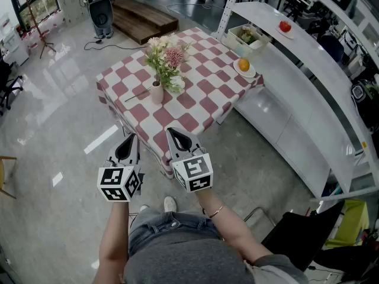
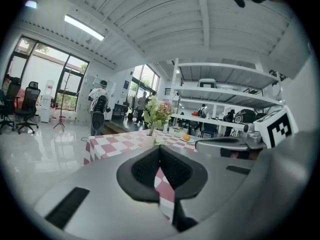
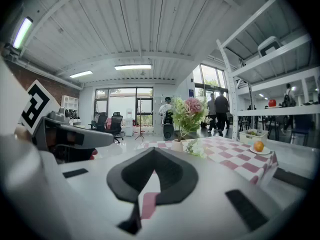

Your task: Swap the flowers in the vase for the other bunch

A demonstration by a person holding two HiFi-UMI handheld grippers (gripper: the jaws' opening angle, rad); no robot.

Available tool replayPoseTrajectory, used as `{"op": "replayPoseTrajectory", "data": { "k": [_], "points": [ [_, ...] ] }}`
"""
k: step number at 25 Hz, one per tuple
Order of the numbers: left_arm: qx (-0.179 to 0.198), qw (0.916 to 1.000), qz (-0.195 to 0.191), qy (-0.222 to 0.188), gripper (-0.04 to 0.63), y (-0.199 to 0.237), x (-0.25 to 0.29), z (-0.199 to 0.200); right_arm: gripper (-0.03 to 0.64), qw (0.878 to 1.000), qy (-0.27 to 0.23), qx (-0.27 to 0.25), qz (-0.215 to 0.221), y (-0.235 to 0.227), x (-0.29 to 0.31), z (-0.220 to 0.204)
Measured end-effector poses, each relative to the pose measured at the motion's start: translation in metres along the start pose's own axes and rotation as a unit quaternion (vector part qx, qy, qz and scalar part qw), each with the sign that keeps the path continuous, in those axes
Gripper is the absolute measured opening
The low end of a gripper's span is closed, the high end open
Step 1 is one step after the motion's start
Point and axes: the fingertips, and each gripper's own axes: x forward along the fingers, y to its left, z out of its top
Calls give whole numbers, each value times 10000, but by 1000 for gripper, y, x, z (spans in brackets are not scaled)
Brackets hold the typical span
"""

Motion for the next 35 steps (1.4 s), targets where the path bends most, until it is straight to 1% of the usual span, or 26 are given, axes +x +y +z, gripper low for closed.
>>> {"op": "replayPoseTrajectory", "data": {
  "k": [5, 8, 11, 15, 19, 23, 29, 35],
  "points": [
    [3, 10000, 33, -61, 17, 0, 4, 1, 8, 9998, -17, 152, 98, -1, 2, 2],
    [-80, 9999, 49, -78, 17, 0, 3, 0, 9, 9991, -41, 339, 259, 1, 2, 2],
    [-152, 9998, 79, -113, 17, 1, 4, 1, 9, 9984, -85, 417, 376, 2, 1, 2],
    [-67, 9998, 173, -124, 17, 2, 3, 2, 9, 9978, -76, 481, 441, 0, 0, 0],
    [-12, 9997, 228, -100, 17, 0, 3, 1, 9, 9975, -7, 582, 399, -6, 2, -4],
    [1, 9997, 219, -52, 17, 1, 7, 0, 9, 9977, 23, 555, 394, -8, 6, -5],
    [1, 9999, 162, -18, 17, 7, 20, 1, 9, 9975, 48, 607, 362, -14, 17, -7],
    [-54, 10000, 39, -7, 17, 22, 43, 7, 11, 9975, 15, 678, 190, -27, 37, -2]
  ]
}}
